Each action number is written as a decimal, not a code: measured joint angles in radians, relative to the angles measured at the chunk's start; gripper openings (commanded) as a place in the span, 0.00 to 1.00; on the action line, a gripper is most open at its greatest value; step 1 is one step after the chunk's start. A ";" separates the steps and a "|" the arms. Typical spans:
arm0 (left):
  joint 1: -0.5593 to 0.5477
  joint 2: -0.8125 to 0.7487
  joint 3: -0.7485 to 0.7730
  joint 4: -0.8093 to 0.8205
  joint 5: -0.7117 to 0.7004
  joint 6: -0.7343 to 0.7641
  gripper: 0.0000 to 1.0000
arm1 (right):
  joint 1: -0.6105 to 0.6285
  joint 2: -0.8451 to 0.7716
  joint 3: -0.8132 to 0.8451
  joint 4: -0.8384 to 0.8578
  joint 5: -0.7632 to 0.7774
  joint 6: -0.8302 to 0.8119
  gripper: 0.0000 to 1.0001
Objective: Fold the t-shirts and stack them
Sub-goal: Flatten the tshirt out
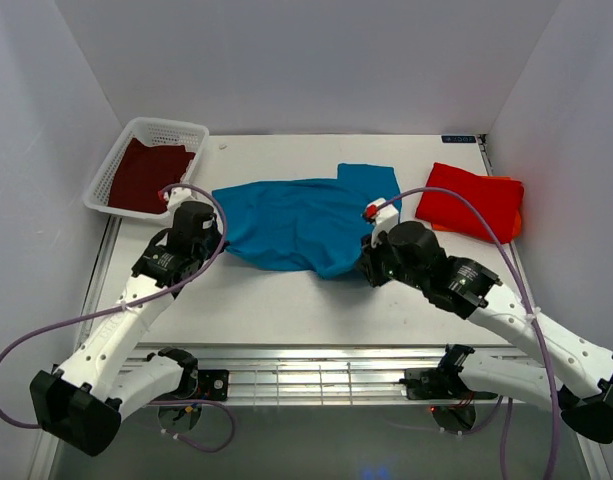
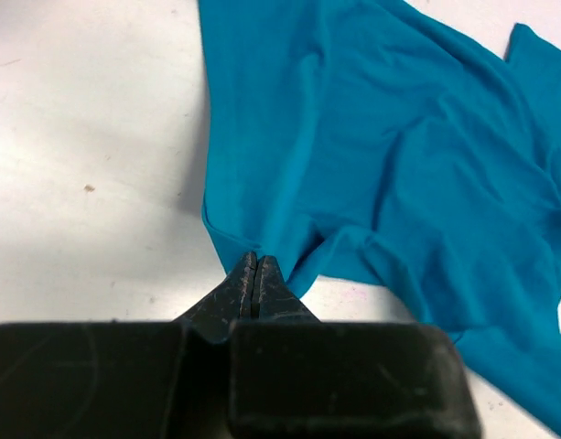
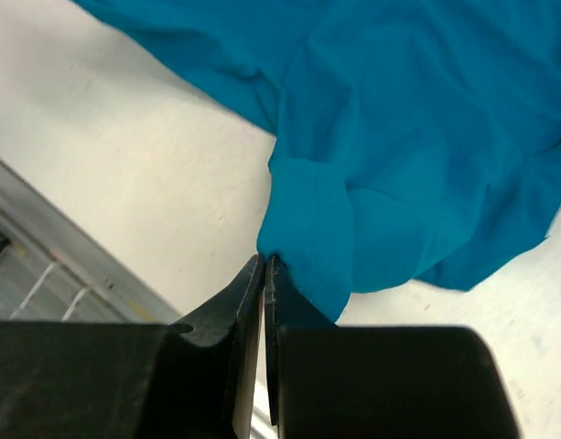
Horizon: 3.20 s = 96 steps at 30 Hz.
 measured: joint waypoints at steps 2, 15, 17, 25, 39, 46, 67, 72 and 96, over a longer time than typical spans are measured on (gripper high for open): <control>-0.003 -0.037 -0.010 -0.044 -0.027 -0.030 0.00 | 0.065 0.000 -0.018 -0.038 0.026 0.061 0.08; -0.005 0.005 -0.023 -0.288 -0.111 -0.085 0.71 | 0.384 0.263 -0.027 -0.509 0.203 0.517 0.08; -0.005 0.004 -0.002 -0.328 -0.134 -0.085 0.75 | 0.417 0.266 -0.027 -0.562 0.202 0.578 0.17; -0.005 0.027 0.076 -0.261 -0.261 -0.055 0.08 | 0.479 0.256 0.071 -0.670 0.325 0.713 0.96; 0.027 0.696 0.231 0.068 -0.210 0.021 0.00 | -0.064 0.024 -0.133 -0.035 0.478 0.320 0.08; 0.055 0.815 0.266 0.091 -0.201 0.025 0.00 | -0.241 0.312 -0.138 0.246 0.288 0.168 0.08; 0.170 0.843 0.243 0.134 -0.174 0.031 0.00 | -0.392 0.769 -0.026 0.369 0.014 0.141 0.08; 0.174 0.821 0.209 0.170 -0.168 0.027 0.00 | -0.397 0.774 -0.022 0.369 0.013 0.141 0.08; 0.152 0.700 0.033 0.399 0.010 0.020 0.00 | -0.399 0.777 -0.013 0.354 0.014 0.145 0.08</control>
